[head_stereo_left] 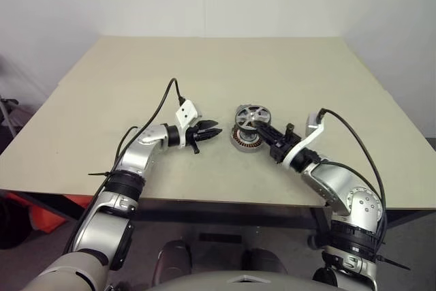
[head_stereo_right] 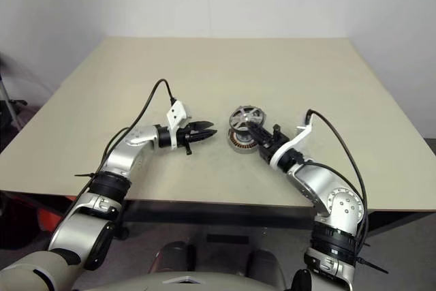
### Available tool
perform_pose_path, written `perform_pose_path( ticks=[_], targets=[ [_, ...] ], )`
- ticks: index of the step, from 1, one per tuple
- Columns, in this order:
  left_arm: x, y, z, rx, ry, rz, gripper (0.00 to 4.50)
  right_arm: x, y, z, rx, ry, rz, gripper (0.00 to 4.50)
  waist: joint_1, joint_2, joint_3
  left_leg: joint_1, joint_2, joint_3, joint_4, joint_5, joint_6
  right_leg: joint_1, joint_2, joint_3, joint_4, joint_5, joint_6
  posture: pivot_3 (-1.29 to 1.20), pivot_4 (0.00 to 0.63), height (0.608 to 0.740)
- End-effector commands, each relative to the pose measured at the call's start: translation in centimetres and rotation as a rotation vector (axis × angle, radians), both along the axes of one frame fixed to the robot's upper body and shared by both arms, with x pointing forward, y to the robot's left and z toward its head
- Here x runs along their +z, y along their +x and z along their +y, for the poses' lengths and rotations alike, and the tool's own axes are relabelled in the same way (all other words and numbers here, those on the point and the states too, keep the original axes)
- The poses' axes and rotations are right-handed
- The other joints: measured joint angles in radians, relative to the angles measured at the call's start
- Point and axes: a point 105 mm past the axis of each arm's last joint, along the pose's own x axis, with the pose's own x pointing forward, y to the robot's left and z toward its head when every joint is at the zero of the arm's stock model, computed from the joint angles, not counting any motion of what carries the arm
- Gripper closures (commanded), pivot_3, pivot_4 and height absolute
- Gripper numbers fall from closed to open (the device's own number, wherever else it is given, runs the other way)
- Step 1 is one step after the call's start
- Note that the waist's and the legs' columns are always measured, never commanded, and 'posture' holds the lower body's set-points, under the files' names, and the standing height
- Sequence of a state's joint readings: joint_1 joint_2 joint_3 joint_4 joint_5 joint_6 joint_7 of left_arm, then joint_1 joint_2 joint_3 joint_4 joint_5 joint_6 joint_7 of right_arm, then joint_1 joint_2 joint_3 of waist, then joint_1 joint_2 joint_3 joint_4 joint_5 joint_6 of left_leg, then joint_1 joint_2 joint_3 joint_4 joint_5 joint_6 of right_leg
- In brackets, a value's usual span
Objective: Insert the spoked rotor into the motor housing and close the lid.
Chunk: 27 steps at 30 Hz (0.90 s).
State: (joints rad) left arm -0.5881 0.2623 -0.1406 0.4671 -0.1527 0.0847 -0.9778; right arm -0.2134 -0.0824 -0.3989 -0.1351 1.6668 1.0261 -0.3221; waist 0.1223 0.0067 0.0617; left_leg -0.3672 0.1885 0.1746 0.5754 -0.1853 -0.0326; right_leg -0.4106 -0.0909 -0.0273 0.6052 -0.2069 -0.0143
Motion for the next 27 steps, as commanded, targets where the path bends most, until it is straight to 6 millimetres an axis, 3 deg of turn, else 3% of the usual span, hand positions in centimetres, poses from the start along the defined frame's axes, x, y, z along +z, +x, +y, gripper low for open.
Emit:
perform_pose_path(
  ticks=[1, 12, 27],
  targets=[
    [1.3, 0.1, 0.0, -0.001, -0.004, -0.056, 3.17, 1.0, 0.1, 0.4, 0.009, 0.038, -0.028, 4.17, 0.000, 0.000, 0.000, 0.000, 0.000, 0.000, 0.000, 0.000, 0.000, 0.000, 0.000, 0.000, 0.000, 0.000, 0.000, 0.00, 0.000, 0.740],
    [1.4, 0.1, 0.5, 0.014, 0.011, -0.064, 3.17, -1.6, 1.1, 0.4, -0.021, 0.021, 0.046, 4.17, 0.000, 0.000, 0.000, -0.003, 0.000, 0.000, 0.000, 0.000, 0.000, -0.003, 0.000, 0.000, 0.000, 0.000, 0.000, 0.00, 0.000, 0.740],
    [1.4, 0.2, 0.8, 0.027, 0.022, -0.074, 3.17, -3.1, 1.6, -0.1, -0.047, -0.007, 0.070, 4.17, 0.000, 0.000, 0.000, -0.004, 0.000, 0.000, 0.000, 0.000, 0.000, -0.004, 0.000, 0.000, 0.001, 0.002, -0.003, 0.00, 0.000, 0.740]
  ],
)
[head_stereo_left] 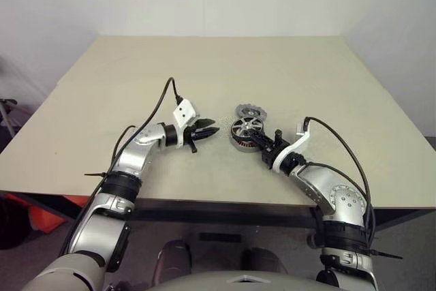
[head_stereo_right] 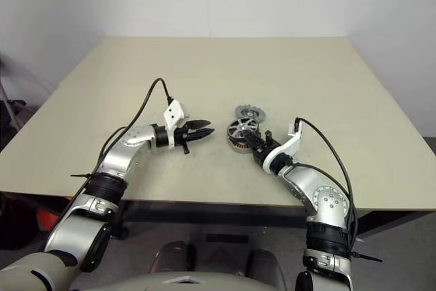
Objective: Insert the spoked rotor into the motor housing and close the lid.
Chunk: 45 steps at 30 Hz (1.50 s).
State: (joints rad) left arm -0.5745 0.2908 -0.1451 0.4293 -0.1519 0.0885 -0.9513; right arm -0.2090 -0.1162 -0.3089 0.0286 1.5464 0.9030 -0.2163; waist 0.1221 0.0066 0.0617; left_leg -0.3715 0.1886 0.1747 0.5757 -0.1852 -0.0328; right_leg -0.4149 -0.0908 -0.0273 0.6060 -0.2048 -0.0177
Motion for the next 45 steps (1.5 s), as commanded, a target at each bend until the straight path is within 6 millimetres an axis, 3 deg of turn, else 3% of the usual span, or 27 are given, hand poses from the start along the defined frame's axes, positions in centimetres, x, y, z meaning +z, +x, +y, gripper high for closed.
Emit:
perform_pose_path(
  ticks=[1, 10, 20, 27, 36, 42, 45],
  targets=[
    [1.1, 0.1, 0.1, -0.001, 0.001, -0.047, 3.17, 0.9, 0.2, 0.1, 0.008, 0.009, -0.043, 3.82, 0.000, 0.000, 0.000, 0.000, 0.000, 0.000, 0.000, 0.000, 0.000, 0.000, 0.000, 0.000, 0.000, 0.000, 0.000, 0.00, 0.000, 0.740],
    [1.0, 0.1, 0.2, 0.001, 0.005, -0.047, 3.17, 2.2, 0.4, -0.8, -0.021, -0.062, -0.126, 0.87, 0.000, 0.000, 0.000, 0.002, 0.000, 0.000, 0.000, 0.000, -0.001, 0.002, 0.000, 0.000, 0.000, -0.002, 0.003, 0.00, 0.000, 0.740],
    [1.0, 0.1, 0.0, 0.001, 0.007, -0.048, 3.17, 2.3, -0.7, -3.9, -0.050, -0.211, -0.158, 0.87, 0.004, -0.001, 0.000, 0.002, 0.000, 0.000, 0.001, 0.000, 0.000, 0.004, 0.000, 0.000, 0.000, -0.001, 0.002, 0.00, 0.000, 0.740],
    [1.0, 0.1, -0.2, -0.003, 0.006, -0.049, 3.17, 3.2, -0.5, -4.3, -0.028, -0.396, -0.271, 0.87, 0.002, -0.001, 0.000, 0.002, 0.000, 0.000, 0.001, 0.000, -0.001, 0.004, 0.000, 0.000, 0.000, -0.002, 0.004, 0.00, 0.000, 0.740],
    [1.0, 0.1, -0.7, -0.006, -0.005, -0.049, 3.17, 4.7, 2.8, -1.9, 0.059, -0.946, -0.587, 0.87, 0.000, -0.001, 0.000, 0.002, 0.000, 0.000, 0.001, 0.001, -0.001, 0.003, 0.000, 0.000, 0.001, -0.002, 0.003, 0.00, 0.000, 0.740],
    [1.1, 0.1, -0.7, 0.007, -0.010, -0.056, 3.17, 4.7, 3.7, 0.6, 0.156, -1.015, -0.690, 0.87, 0.001, -0.001, 0.000, 0.002, 0.000, 0.000, 0.001, 0.000, 0.000, 0.003, 0.000, 0.000, 0.000, 0.002, -0.003, 0.00, 0.000, 0.740],
    [1.2, 0.2, -0.4, 0.022, -0.011, -0.061, 3.17, 3.3, 3.4, 1.0, 0.201, -1.032, -0.669, 0.87, 0.001, -0.001, 0.000, 0.001, 0.000, 0.000, 0.001, 0.000, 0.001, 0.004, 0.000, 0.000, 0.000, 0.002, -0.003, 0.00, 0.000, 0.740]
  ],
)
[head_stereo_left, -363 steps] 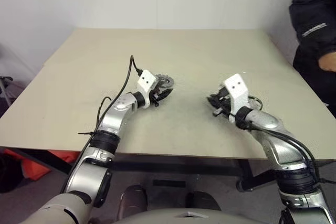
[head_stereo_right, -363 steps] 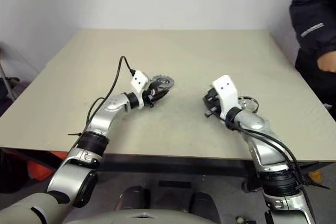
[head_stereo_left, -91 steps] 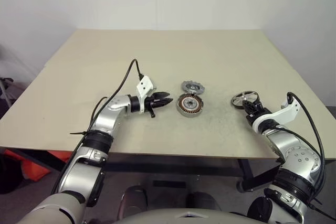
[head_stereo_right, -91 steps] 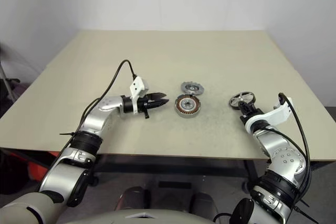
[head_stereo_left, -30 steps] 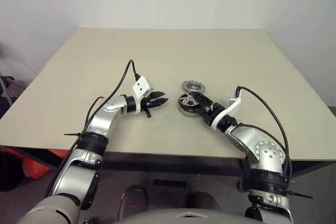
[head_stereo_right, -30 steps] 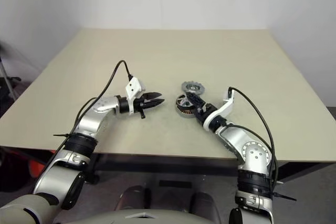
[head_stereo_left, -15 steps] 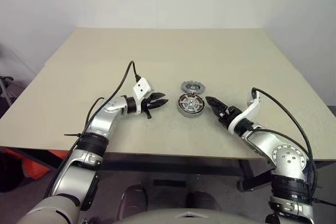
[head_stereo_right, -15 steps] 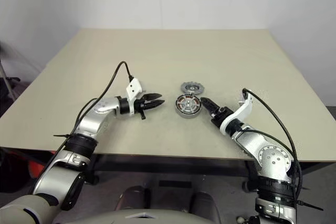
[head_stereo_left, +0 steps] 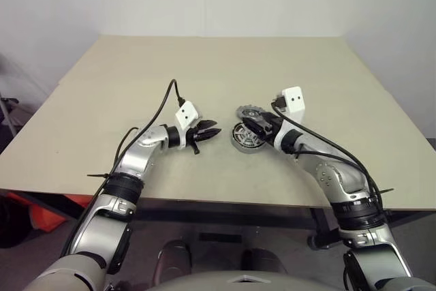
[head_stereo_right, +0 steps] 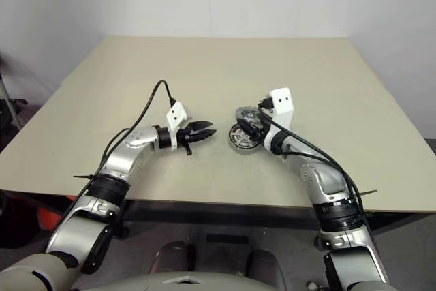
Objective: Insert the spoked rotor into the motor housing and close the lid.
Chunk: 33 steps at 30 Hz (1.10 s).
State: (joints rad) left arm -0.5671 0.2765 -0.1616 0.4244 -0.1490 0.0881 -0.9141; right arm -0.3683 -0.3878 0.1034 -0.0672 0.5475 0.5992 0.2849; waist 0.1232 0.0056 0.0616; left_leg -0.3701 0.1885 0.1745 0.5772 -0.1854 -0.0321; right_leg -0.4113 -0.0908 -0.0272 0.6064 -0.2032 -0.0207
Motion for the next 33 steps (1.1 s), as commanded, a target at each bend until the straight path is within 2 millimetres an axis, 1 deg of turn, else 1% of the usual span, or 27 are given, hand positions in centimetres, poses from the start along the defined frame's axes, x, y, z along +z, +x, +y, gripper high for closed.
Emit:
perform_pose_path(
  ticks=[1, 5, 7, 9, 11, 13, 14, 17, 18, 19, 23, 25, 27, 28, 29, 31, 33],
  targets=[
    [1.5, 0.2, 0.2, 0.011, -0.008, -0.062, 3.17, -0.5, -0.1, 0.3, 0.023, -0.033, -0.010, 0.87, 0.000, 0.000, 0.000, 0.000, 0.000, 0.000, 0.000, 0.000, 0.000, 0.000, 0.000, 0.000, 0.000, 0.000, 0.000, 0.00, 0.000, 0.740],
    [1.4, 0.2, 0.5, 0.025, -0.008, -0.063, 3.17, -2.8, -0.5, 0.4, 0.021, -0.050, 0.052, 0.87, -0.001, 0.000, 0.000, 0.001, 0.000, 0.000, 0.000, 0.000, 0.000, 0.000, 0.000, 0.000, 0.000, 0.000, 0.000, 0.00, 0.000, 0.740],
    [1.4, 0.2, 0.6, 0.031, -0.008, -0.064, 3.17, -4.3, -0.4, 0.0, -0.006, -0.081, 0.084, 1.25, -0.003, -0.001, 0.000, 0.001, 0.000, 0.000, 0.001, 0.000, 0.000, 0.001, 0.000, 0.000, 0.000, 0.000, 0.000, 0.00, 0.000, 0.740],
    [1.4, 0.2, 0.6, 0.035, -0.008, -0.065, 3.17, -4.9, -0.1, -0.3, -0.026, -0.116, 0.078, 1.82, -0.004, -0.002, -0.001, 0.004, 0.001, 0.000, 0.001, 0.000, 0.000, 0.003, 0.000, 0.000, 0.000, 0.000, 0.000, 0.00, 0.000, 0.740],
    [1.5, 0.2, 0.6, 0.037, -0.008, -0.067, 3.17, -4.3, 0.2, -0.3, -0.028, -0.114, 0.052, 2.50, -0.005, -0.002, -0.001, 0.007, 0.001, 0.000, 0.001, 0.000, 0.000, 0.006, 0.000, 0.000, 0.000, 0.000, 0.000, 0.00, 0.000, 0.740],
    [1.5, 0.2, 0.6, 0.040, -0.009, -0.068, 3.17, -2.0, 0.5, 0.0, 0.001, -0.093, -0.033, 3.23, -0.005, -0.002, -0.001, 0.008, 0.001, 0.000, 0.001, 0.000, 0.000, 0.006, 0.000, 0.000, 0.001, 0.000, 0.001, 0.00, 0.000, 0.740],
    [1.4, 0.2, 0.6, 0.041, -0.009, -0.068, 3.17, -0.8, 0.5, 0.1, 0.018, -0.087, -0.074, 3.52, -0.005, -0.002, -0.001, 0.008, 0.001, 0.000, 0.001, 0.000, 0.000, 0.006, 0.000, 0.000, 0.001, 0.000, 0.001, 0.00, 0.000, 0.740],
    [1.5, 0.3, 0.5, 0.046, -0.014, -0.068, 3.17, 3.0, 0.4, 0.5, 0.089, -0.081, -0.196, 3.52, -0.005, -0.002, -0.001, 0.007, 0.001, 0.000, 0.001, 0.000, 0.000, 0.006, 0.000, 0.000, 0.001, 0.000, 0.000, 0.00, 0.000, 0.740],
    [1.5, 0.4, 0.4, 0.046, -0.016, -0.069, 3.17, 4.2, 0.4, 0.5, 0.116, -0.112, -0.245, 3.52, -0.005, -0.002, -0.001, 0.006, 0.001, 0.000, 0.001, 0.000, 0.000, 0.005, 0.000, 0.000, 0.001, 0.000, 0.000, 0.00, 0.000, 0.740],
    [1.6, 0.4, 0.2, 0.046, -0.021, -0.070, 3.17, 5.4, 0.4, 0.6, 0.160, -0.186, -0.307, 3.52, -0.004, -0.002, -0.001, 0.005, 0.001, 0.000, 0.001, 0.000, 0.000, 0.004, 0.000, 0.000, 0.001, 0.000, 0.000, 0.00, 0.000, 0.740],
    [1.6, 0.5, -0.2, 0.046, -0.031, -0.071, 3.17, 7.3, 0.3, 0.5, 0.285, -0.391, -0.427, 3.52, -0.003, -0.002, -0.001, 0.005, 0.001, 0.000, 0.002, 0.000, 0.000, 0.004, 0.001, 0.000, 0.001, 0.000, -0.001, 0.00, 0.000, 0.740],
    [1.6, 0.6, -0.4, 0.048, -0.039, -0.074, 3.17, 7.2, -0.1, 0.2, 0.439, -0.618, -0.498, 3.52, -0.002, -0.002, -0.001, 0.005, 0.001, 0.000, 0.002, 0.000, 0.001, 0.005, 0.001, 0.000, 0.001, 0.000, -0.001, 0.00, 0.000, 0.740],
    [1.7, 0.7, -0.5, 0.050, -0.042, -0.076, 3.17, 6.7, -0.3, -0.4, 0.544, -0.768, -0.521, 3.52, -0.002, -0.003, 0.000, 0.004, 0.001, 0.000, 0.003, -0.001, 0.002, 0.004, 0.001, 0.000, 0.000, 0.000, -0.001, 0.00, 0.000, 0.740],
    [1.7, 0.8, -0.6, 0.051, -0.044, -0.078, 3.17, 6.4, -0.4, -0.7, 0.586, -0.809, -0.519, 3.52, -0.002, -0.003, 0.000, 0.004, 0.001, 0.000, 0.003, -0.002, 0.003, 0.005, 0.001, 0.000, 0.000, 0.000, -0.001, 0.00, 0.000, 0.740],
    [1.7, 0.8, -0.7, 0.050, -0.049, -0.080, 3.17, 5.8, -0.3, -1.4, 0.662, -0.907, -0.512, 3.52, -0.002, -0.003, 0.000, 0.004, 0.001, 0.000, 0.004, -0.003, 0.006, 0.005, 0.001, 0.000, 0.001, 0.000, -0.001, 0.00, 0.000, 0.740],
    [1.8, 0.9, -1.1, 0.048, -0.056, -0.081, 3.17, 4.6, -0.1, -2.7, 0.785, -1.074, -0.491, 3.12, -0.003, -0.003, 0.000, 0.004, 0.001, 0.000, 0.005, -0.004, 0.007, 0.004, 0.001, 0.000, 0.001, 0.000, -0.001, 0.00, 0.000, 0.740],
    [1.8, 0.8, -1.5, 0.038, -0.061, -0.076, 3.17, 4.3, 0.6, -3.3, 0.859, -1.225, -0.527, 2.60, -0.004, -0.003, 0.000, 0.003, 0.002, 0.000, 0.007, -0.004, 0.007, 0.005, 0.000, 0.000, 0.002, 0.001, -0.001, 0.00, 0.000, 0.740]
  ],
)
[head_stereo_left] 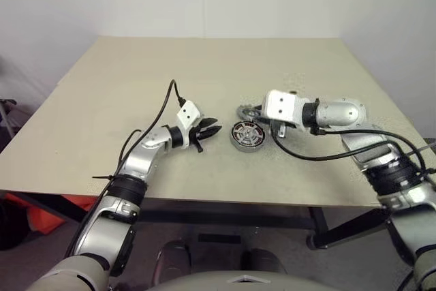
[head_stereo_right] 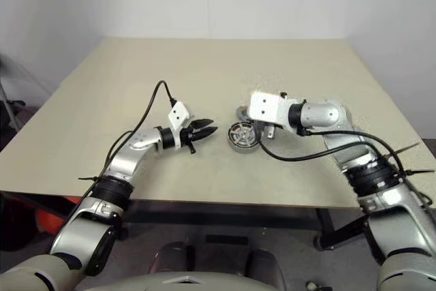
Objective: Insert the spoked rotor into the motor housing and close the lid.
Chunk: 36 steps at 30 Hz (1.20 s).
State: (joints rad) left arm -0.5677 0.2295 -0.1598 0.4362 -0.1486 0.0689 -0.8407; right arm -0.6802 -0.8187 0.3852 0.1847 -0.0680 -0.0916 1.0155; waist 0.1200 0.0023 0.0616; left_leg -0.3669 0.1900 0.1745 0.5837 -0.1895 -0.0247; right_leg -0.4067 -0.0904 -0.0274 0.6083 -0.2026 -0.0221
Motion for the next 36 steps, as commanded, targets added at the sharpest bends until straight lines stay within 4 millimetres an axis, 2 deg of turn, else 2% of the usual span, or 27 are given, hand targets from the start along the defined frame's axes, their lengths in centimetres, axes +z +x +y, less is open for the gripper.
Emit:
perform_pose_path(
  ticks=[1, 7, 11, 21, 30, 36],
  targets=[
    [1.6, 0.3, -0.8, -0.020, -0.016, -0.056, 3.17, 0.3, 0.9, -0.6, 0.155, -0.252, -0.105, 2.28, -0.004, 0.000, 0.000, 0.000, 0.000, 0.000, 0.001, 0.000, 0.000, 0.000, 0.000, 0.000, 0.001, 0.000, 0.000, 0.00, 0.000, 0.740],
    [1.1, -0.6, -1.7, -0.077, 0.010, -0.034, 3.17, -1.0, 1.4, -1.6, 0.322, -0.490, -0.100, 2.28, -0.023, 0.000, 0.000, -0.004, 0.002, 0.000, 0.009, -0.003, 0.006, -0.001, 0.000, -0.001, 0.003, 0.000, -0.001, 0.00, 0.000, 0.740],
    [0.9, -0.7, -1.6, -0.084, 0.025, -0.028, 3.17, -2.3, 1.9, -1.5, 0.386, -0.566, -0.103, 2.28, -0.029, 0.000, 0.000, -0.005, 0.002, 0.000, 0.015, -0.007, 0.011, -0.001, -0.001, -0.001, 0.004, 0.000, -0.001, 0.00, 0.000, 0.740],
    [0.4, -1.3, -1.3, -0.069, 0.029, -0.018, 3.17, -3.2, 3.6, 0.5, 0.403, -0.567, -0.148, 2.28, -0.039, -0.001, 0.001, -0.005, 0.002, 0.000, 0.016, -0.006, 0.011, -0.002, -0.001, 0.000, 0.009, 0.000, -0.001, 0.00, 0.000, 0.740],
    [0.6, -1.0, -0.7, -0.035, 0.031, -0.028, 3.17, -5.6, 2.9, 0.6, 0.449, -0.590, -0.091, 2.28, -0.051, -0.001, 0.001, -0.005, 0.002, 0.000, 0.016, -0.006, 0.011, -0.002, -0.001, 0.000, 0.009, 0.000, -0.001, 0.00, 0.000, 0.740],
    [0.6, -0.9, -0.7, -0.026, 0.031, -0.034, 3.17, -5.4, 3.0, 1.1, 0.456, -0.567, -0.119, 4.14, -0.054, -0.001, 0.001, -0.003, 0.003, 0.000, 0.016, -0.006, 0.010, 0.000, 0.000, 0.000, 0.009, 0.000, -0.001, 0.00, 0.000, 0.740]
  ],
)
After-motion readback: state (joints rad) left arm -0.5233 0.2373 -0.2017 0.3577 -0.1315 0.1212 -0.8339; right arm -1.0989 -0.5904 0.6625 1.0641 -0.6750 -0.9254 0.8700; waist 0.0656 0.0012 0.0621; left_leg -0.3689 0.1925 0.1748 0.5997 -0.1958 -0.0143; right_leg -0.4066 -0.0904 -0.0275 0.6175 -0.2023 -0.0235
